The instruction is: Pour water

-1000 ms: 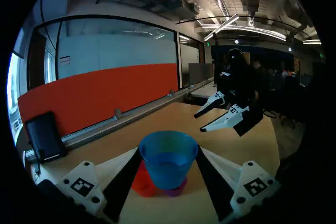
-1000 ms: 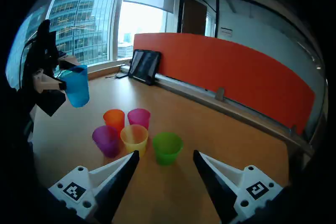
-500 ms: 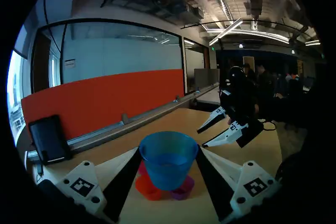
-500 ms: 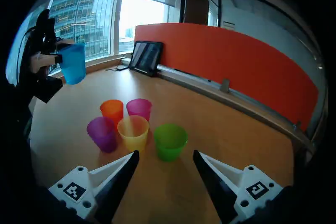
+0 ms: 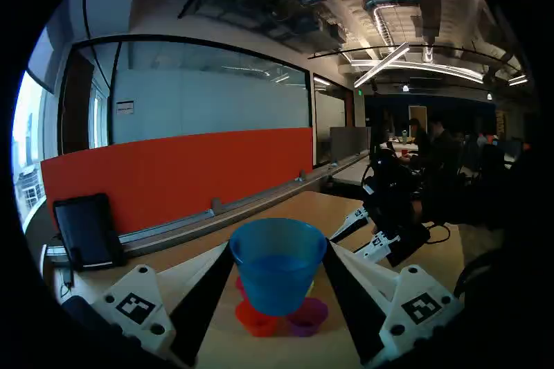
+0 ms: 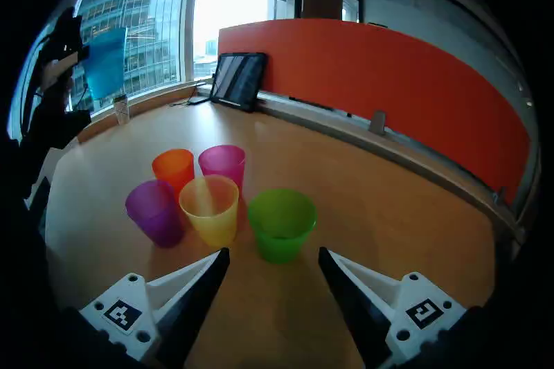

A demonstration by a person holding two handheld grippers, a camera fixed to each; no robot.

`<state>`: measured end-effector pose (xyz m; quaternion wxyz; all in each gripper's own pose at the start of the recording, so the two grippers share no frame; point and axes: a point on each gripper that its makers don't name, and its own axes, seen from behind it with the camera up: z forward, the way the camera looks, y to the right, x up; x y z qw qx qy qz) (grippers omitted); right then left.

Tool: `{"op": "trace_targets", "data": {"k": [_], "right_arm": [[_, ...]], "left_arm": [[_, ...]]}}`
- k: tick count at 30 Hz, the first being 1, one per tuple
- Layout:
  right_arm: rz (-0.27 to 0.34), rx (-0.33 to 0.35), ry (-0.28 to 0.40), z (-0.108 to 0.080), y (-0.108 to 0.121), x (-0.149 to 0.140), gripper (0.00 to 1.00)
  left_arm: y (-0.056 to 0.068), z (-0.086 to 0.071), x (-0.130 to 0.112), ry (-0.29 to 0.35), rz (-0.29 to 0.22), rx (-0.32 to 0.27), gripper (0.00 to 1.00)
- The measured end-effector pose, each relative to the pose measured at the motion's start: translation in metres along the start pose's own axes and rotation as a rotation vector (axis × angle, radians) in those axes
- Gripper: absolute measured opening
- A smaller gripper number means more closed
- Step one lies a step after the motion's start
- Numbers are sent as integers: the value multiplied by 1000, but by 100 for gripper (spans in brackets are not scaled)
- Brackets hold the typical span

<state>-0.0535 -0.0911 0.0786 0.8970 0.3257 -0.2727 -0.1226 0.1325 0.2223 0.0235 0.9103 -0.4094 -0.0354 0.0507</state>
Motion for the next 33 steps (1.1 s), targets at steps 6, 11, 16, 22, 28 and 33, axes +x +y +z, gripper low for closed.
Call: {"op": "trace_targets", "data": {"k": [6,11,16,22,28,33], "right_arm": [[-2,-6,-14,16,3,-3,100],[4,-6,-22,29,4,-2,99],[16,-6,-29,41,6,-1,99],[24,-12,-37,54,10,0,99],[33,-12,-36,63,10,4,100],[34,-13,-33,67,11,6,99]], "left_arm": [[-9,-6,4,2,0,23,88],[-15,-8,4,2,-2,37,88],[-18,-10,2,-1,-3,47,88],[-21,-13,0,-4,-4,55,88],[-23,-15,0,-5,-2,64,88],[-25,-16,1,-5,-3,69,88]]}}
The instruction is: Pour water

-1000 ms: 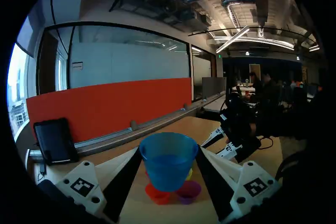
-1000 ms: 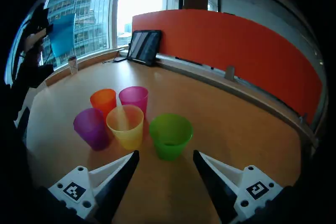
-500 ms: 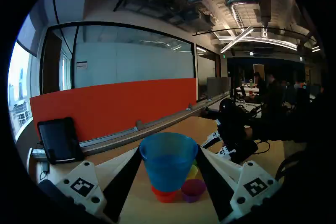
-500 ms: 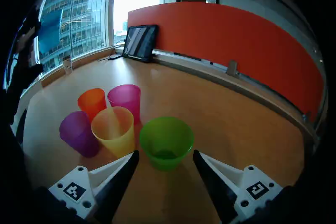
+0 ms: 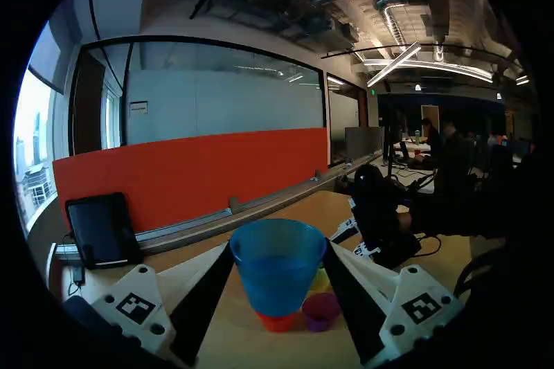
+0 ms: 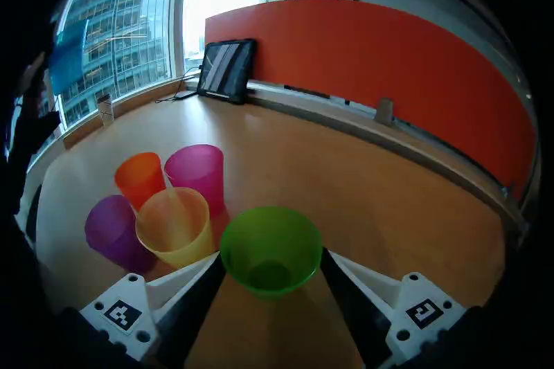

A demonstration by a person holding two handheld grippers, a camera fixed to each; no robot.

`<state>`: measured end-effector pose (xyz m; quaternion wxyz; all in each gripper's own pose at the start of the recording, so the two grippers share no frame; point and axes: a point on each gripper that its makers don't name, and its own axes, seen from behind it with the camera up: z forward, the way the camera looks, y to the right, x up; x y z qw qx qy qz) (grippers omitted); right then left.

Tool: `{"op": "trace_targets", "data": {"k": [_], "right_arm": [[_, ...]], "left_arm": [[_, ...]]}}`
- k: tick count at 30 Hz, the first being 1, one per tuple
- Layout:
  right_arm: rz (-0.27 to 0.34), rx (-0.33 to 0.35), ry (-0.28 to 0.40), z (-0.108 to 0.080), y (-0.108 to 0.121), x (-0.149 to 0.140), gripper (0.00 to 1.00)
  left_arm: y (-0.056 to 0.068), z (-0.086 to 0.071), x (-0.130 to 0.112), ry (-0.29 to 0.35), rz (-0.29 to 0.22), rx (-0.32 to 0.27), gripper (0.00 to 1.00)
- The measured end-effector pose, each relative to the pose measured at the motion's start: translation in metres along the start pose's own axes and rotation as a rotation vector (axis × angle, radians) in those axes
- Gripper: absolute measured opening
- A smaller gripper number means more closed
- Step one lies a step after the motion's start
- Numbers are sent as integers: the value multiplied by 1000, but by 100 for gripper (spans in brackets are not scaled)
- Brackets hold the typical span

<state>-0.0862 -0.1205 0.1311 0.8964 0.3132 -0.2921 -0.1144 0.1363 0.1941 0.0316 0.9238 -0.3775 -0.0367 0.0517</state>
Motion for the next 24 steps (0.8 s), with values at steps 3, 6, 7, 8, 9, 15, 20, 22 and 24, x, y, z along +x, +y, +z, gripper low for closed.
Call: {"op": "trace_targets", "data": {"k": [3,6,7,8,9,15,20,22,24], "right_arm": [[-3,-4,-1,2,1,-1,98],[-1,-9,-2,2,2,-2,91],[2,-12,-1,2,3,-1,91],[5,-14,1,2,3,-1,91],[7,-15,3,1,4,-1,91],[12,-24,25,-10,6,4,91],[1,-33,57,-26,5,14,91],[-6,-37,73,-34,4,19,91],[-12,-39,91,-42,2,25,91]], "left_arm": [[0,-1,0,0,1,2,88],[0,-2,-1,-1,1,2,88],[0,-3,-1,-1,1,2,88],[0,-3,-1,-2,1,3,88],[0,-3,-1,-2,1,3,88],[-2,-6,-1,-1,-1,9,88],[-2,-9,1,6,-2,11,88],[-1,-10,1,9,-3,12,88],[-1,-11,1,10,-3,12,88]]}}
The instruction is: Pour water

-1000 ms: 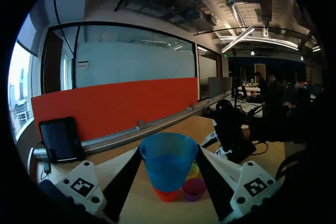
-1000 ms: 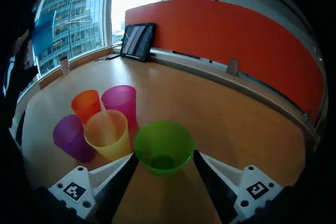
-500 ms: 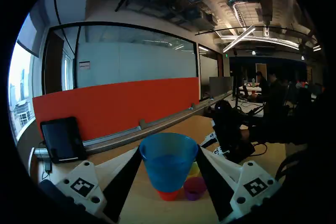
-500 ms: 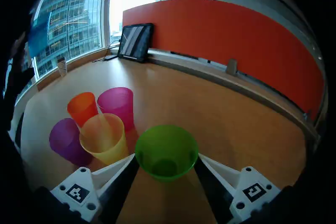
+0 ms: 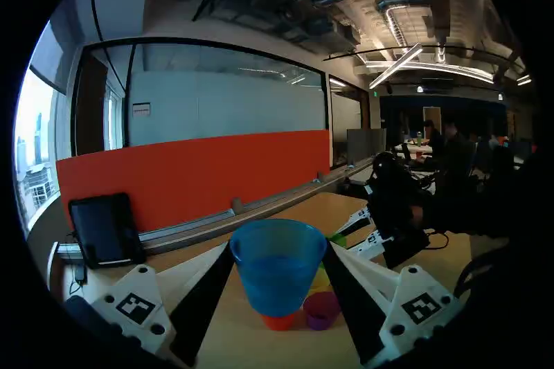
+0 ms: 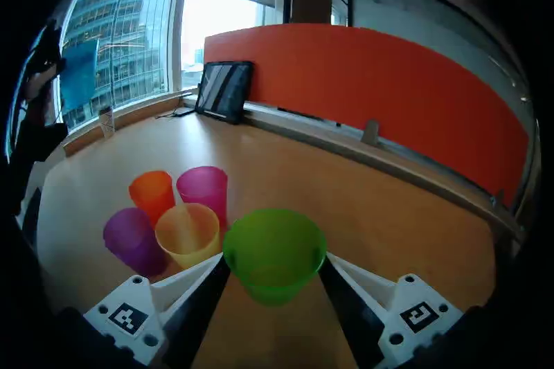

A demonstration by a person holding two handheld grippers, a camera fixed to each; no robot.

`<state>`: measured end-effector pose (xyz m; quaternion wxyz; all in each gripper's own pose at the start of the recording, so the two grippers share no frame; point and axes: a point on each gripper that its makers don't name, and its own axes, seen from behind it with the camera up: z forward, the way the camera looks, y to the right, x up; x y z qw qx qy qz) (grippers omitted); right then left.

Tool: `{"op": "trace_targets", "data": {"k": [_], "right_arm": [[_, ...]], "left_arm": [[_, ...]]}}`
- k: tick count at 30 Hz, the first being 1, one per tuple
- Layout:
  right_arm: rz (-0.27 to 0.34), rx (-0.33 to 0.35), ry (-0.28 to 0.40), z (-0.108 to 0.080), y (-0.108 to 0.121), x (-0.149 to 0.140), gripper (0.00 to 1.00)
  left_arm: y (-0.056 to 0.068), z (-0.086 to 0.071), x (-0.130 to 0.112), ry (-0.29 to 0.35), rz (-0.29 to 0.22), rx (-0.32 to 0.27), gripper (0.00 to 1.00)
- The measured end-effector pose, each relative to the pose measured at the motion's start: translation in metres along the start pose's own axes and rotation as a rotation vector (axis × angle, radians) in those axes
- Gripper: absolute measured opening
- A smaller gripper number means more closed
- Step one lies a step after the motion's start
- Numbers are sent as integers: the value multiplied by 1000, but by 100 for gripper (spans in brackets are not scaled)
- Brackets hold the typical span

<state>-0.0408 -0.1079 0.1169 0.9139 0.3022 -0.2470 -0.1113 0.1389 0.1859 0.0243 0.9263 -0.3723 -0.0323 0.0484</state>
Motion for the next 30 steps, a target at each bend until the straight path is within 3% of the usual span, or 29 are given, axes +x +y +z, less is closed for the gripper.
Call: {"op": "trace_targets", "data": {"k": [16,30], "right_arm": [[-45,2,214,-57,-23,66,91],[-57,-1,342,-83,-35,98,91]], "left_arm": [[0,-1,4,19,-19,1,88],[-1,0,7,29,-30,5,88]]}}
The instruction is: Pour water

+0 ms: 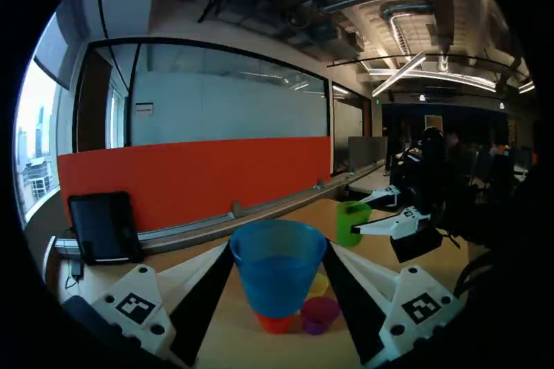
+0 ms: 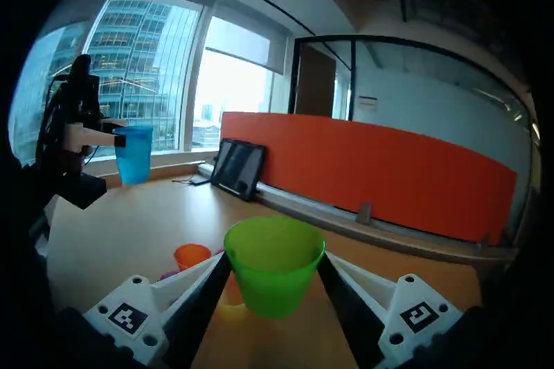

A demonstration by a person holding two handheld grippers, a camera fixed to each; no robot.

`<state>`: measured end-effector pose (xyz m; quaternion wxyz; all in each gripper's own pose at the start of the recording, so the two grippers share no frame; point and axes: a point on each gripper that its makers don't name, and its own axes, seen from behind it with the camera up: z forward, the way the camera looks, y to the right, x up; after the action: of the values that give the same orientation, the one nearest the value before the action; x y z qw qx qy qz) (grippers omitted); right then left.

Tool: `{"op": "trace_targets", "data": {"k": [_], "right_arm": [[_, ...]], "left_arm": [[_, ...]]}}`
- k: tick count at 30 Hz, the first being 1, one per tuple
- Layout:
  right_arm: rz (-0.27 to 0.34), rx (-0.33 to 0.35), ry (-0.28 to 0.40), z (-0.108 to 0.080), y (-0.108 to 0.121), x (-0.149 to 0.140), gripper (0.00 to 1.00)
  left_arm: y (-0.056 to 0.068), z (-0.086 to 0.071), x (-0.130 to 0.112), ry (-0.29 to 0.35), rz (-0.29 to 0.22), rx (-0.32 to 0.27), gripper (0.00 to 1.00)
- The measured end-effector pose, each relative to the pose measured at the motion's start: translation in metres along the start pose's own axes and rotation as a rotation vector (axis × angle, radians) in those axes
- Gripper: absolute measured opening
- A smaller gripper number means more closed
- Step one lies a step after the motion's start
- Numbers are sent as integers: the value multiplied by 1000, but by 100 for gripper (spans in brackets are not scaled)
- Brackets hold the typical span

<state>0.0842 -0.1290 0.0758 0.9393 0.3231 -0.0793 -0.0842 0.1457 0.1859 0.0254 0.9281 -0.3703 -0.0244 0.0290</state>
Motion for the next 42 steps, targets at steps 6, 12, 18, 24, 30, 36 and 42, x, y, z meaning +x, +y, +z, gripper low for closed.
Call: {"op": "trace_targets", "data": {"k": [6,12,18,24,30,36,42], "right_arm": [[-2,-8,43,-4,-3,14,91],[-7,-7,62,-5,-6,20,92],[-6,2,81,-6,-11,27,92],[1,24,94,-7,-18,34,91],[5,48,102,-8,-26,40,91],[11,81,104,-7,-37,43,91],[14,123,105,-5,-52,45,91]], "left_arm": [[1,1,-1,1,2,-3,88],[1,1,1,7,5,1,88],[0,1,2,11,4,4,88],[0,0,4,15,15,8,88],[-2,0,8,21,37,13,88],[-3,1,10,21,69,22,88],[-3,2,15,33,101,26,88]]}}
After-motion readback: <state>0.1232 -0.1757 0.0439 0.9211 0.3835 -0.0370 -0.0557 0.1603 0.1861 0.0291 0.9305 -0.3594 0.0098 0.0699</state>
